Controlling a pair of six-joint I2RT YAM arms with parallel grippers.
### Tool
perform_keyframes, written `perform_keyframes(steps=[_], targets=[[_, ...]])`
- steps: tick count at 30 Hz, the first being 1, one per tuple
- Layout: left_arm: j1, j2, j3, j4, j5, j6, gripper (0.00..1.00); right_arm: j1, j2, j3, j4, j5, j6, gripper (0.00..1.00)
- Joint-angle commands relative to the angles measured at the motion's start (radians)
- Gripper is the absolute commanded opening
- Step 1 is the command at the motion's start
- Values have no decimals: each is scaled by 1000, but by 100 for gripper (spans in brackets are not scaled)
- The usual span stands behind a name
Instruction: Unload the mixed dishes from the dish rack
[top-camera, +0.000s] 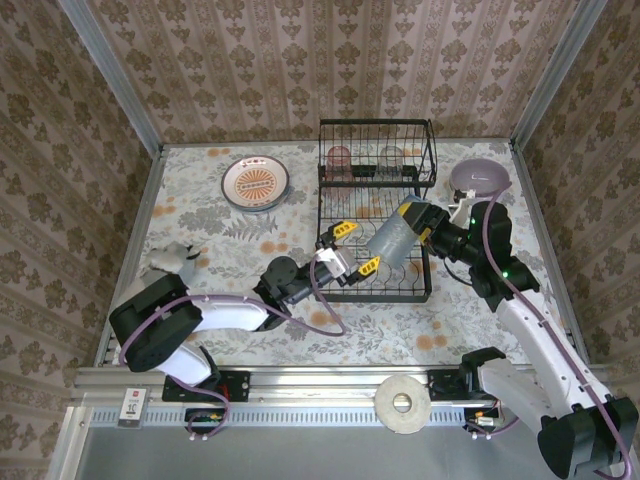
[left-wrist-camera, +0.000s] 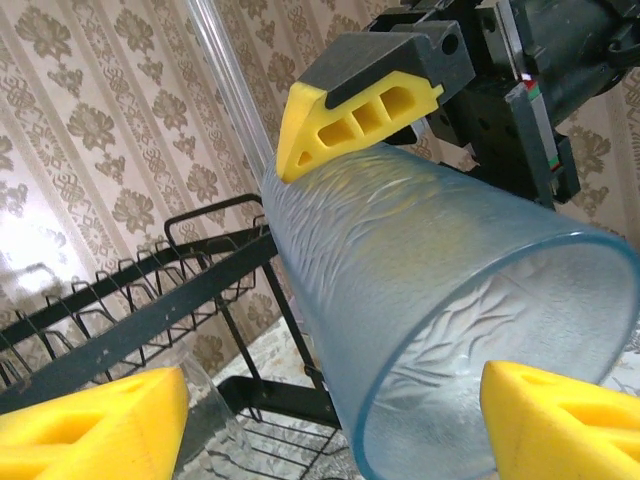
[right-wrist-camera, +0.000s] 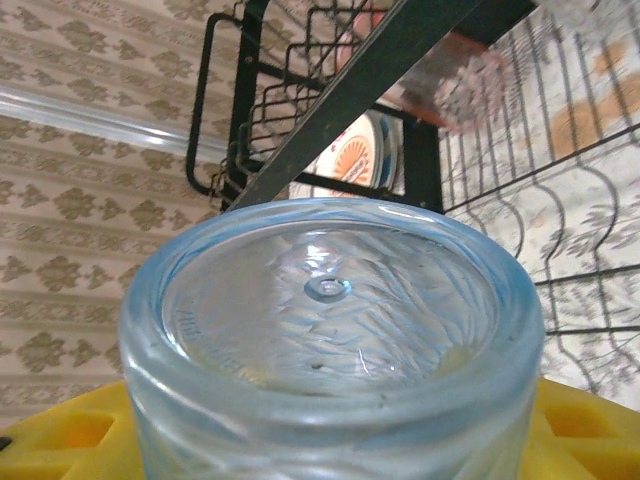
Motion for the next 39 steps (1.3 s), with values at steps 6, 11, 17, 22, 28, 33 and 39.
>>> perform_keyframes(steps=[6, 11, 17, 22, 28, 33, 39], targets=[[-13, 32, 56, 31, -95, -2, 36, -2, -43, 7, 59, -81, 71, 24], [-25, 22, 62, 29, -133, -34, 8, 0, -48, -7, 64, -81, 70, 25], [-68, -33, 53, 0, -228, -92, 0, 12, -38, -41, 119, -62, 63, 30], [-98, -140, 91, -257, -405, -181, 0, 26, -42, -46, 176, -16, -16, 99], [-84, -428, 179, -907, -606, -383, 0, 96, -100, -9, 98, 169, -243, 100], [44, -585, 451, -1733, -643, -688, 0, 233, -130, -26, 70, 360, -438, 100], [359, -500, 797, -2371, -340, -793, 0, 308, -125, -131, 227, 421, -554, 100]])
